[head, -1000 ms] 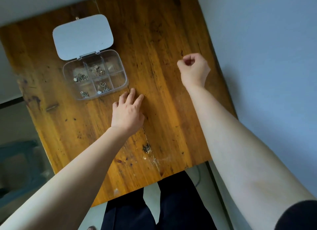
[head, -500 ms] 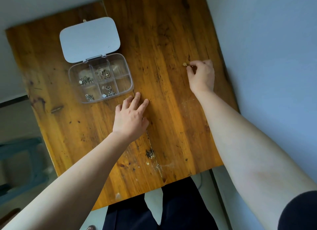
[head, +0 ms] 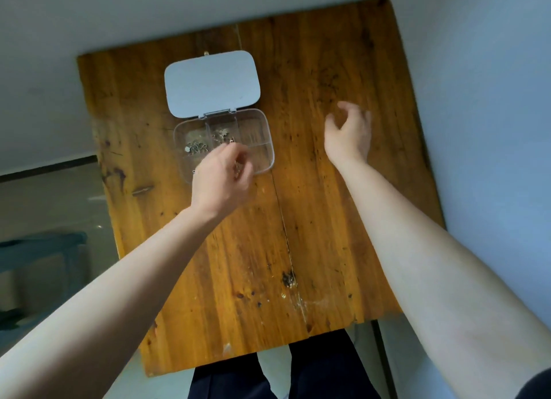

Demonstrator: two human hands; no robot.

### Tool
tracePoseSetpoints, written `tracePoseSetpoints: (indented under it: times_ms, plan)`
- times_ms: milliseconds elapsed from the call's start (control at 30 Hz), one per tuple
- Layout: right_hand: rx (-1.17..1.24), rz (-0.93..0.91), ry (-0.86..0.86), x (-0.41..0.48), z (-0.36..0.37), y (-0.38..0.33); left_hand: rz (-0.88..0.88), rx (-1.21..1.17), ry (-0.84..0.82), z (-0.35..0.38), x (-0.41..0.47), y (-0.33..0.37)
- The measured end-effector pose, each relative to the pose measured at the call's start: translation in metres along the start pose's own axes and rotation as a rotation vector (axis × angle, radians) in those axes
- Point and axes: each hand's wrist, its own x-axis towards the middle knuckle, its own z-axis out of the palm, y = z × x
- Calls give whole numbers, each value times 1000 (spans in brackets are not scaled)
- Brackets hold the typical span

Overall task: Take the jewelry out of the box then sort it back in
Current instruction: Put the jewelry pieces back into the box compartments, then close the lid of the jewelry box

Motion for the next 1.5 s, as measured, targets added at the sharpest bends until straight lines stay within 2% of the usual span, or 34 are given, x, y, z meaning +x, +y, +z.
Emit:
tracePoseSetpoints:
  times_ms: [67,233,300,367,500,667,767,1000,1167,1333,1500]
  plan:
    - [117,-19,-102,-2,16,-25,-144,-74,104,-16,20,-17]
    - [242,6,-323,-4,55,-72,-714,-395,331,-43,79,-67]
    - [255,28,-369,-2,65,-83,-851,-504,314,-48,98,-83]
    - [271,71,-404,3,72,-92,-897,-605,238,-51,110,-92]
    - [313,75,-369,7,73,-102,-868,-695,214,-60,112,-92]
    - [302,-89,-262,5,59,-104,-639,-610,282,-73,93,-79]
    - [286,-135,-234,4,53,-105,-600,-612,275,-80,88,-81]
    - [61,-252,-122,-3,51,-97,-352,-321,298,-83,86,-87]
    - [-60,-317,-114,-22,51,-78,-163,-97,223,-74,58,-94]
    - [-67,-354,-250,-40,54,-57,-156,49,70,-60,26,-100]
    - [-75,-295,-281,-56,67,-44,-227,37,-82,-43,8,-93]
